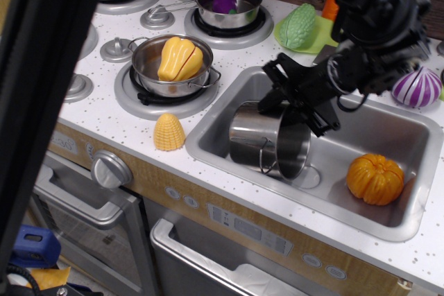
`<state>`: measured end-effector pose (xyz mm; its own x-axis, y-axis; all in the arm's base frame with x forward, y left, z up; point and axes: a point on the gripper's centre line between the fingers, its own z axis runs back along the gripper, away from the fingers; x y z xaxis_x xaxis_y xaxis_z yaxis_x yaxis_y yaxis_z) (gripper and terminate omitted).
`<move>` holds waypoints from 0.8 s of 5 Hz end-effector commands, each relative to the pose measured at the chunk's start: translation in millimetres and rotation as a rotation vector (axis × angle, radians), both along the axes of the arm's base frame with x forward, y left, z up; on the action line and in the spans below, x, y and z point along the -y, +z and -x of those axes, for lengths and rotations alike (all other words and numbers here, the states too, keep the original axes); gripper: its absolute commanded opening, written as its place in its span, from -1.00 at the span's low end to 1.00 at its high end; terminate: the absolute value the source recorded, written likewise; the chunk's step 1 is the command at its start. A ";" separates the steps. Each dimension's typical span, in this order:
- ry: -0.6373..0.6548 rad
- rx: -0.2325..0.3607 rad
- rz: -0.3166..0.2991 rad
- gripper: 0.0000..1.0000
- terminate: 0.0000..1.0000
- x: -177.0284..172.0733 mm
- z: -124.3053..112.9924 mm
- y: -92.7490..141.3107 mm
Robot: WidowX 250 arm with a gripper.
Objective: Flip pot upright in sink
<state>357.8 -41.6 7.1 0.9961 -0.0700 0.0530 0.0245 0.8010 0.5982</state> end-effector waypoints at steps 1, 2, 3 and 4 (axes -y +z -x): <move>0.089 0.153 0.165 -1.00 -1.00 12.7 -6.3 17.2; 0.124 0.216 0.302 -1.00 -1.00 15.5 -5.7 18.2; 0.106 0.219 0.338 -1.00 -1.00 13.1 -6.7 22.2; 0.060 0.242 0.380 -1.00 -1.00 7.2 -6.1 15.8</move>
